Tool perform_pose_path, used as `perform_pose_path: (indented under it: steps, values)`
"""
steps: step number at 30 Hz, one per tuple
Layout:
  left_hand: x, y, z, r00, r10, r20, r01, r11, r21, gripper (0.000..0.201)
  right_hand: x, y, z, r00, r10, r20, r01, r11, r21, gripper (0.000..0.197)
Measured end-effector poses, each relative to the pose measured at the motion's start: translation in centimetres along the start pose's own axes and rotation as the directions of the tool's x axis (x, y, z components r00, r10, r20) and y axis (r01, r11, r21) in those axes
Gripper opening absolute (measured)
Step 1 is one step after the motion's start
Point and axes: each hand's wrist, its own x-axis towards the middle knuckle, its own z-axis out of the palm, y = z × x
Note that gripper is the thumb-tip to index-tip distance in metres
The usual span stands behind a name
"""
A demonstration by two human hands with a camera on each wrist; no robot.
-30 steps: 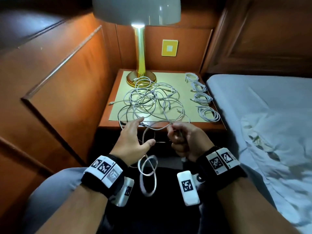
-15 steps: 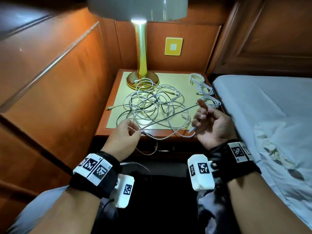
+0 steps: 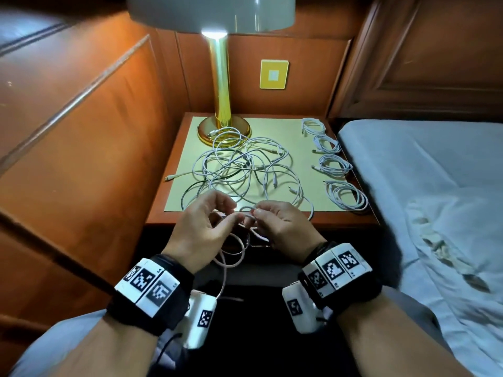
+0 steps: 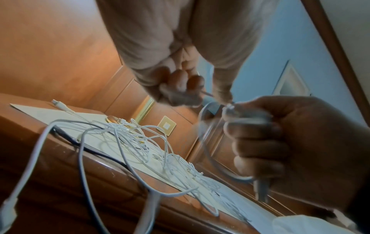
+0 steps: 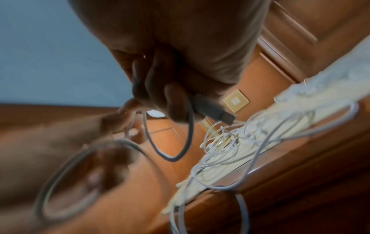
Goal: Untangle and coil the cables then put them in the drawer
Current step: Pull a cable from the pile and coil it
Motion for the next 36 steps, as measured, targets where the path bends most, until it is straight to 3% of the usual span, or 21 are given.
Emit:
perform_pose_path:
  steps: [3,6,9,12,18,23,25,28,33,36]
  values:
    - [-0.1,-0.3,-0.2,0.996,-0.049,0.072,0.049,0.999,-0.006,0.034,-0.1,-0.8,0.1,0.992,0.119,0.045,-0.127,0.926,0.356,0.032]
    - [-0.1,0.0,0.0,0.991,-0.038,0.13,0.04,0.999,-0.018,0.029,-0.2,-1.0,-0.1,0.982,0.18,0.061,-0.187,0.864,0.468,0.027]
    - [0.1,0.2,-0.1,0.996,-0.025,0.081,0.025,1.0,0.002,0.025,-0.1,-0.5,-0.2,0.989,0.142,0.037,-0.144,0.883,0.447,0.027]
    - [0.3,-0.1,-0.4,0.999,-0.037,-0.004,0.037,0.999,0.007,0.023,0.1,0.3,-0.5,0.993,0.115,-0.03,-0.101,0.95,0.294,0.024]
    - [0.5,0.1,-0.9,0.974,-0.06,-0.22,0.043,0.996,-0.078,0.012,0.3,0.5,-1.4,0.986,0.164,0.01,-0.164,0.977,0.137,0.016]
    - [0.5,0.0,-0.6,0.978,-0.14,-0.153,0.106,0.971,-0.215,0.021,0.2,0.5,-1.4,0.986,0.15,-0.068,-0.123,0.945,0.302,0.015]
    - [0.4,-0.2,-0.2,0.977,-0.163,-0.135,0.125,0.96,-0.252,0.029,0.4,0.4,-1.1,0.98,0.18,-0.083,-0.127,0.894,0.429,0.014]
    - [0.4,-0.5,0.4,0.977,-0.161,-0.141,0.126,0.966,-0.226,0.018,0.3,0.3,-0.8,0.979,0.204,-0.012,-0.158,0.796,0.584,0.02]
    - [0.5,-0.7,0.6,0.974,-0.183,-0.132,0.148,0.96,-0.238,0.015,0.1,0.3,-0.6,0.983,0.183,0.019,-0.16,0.797,0.583,0.005]
    - [0.5,-0.3,0.4,0.979,-0.169,-0.116,0.137,0.96,-0.242,0.016,0.3,0.1,-0.9,0.979,0.194,0.054,-0.185,0.755,0.629,0.01]
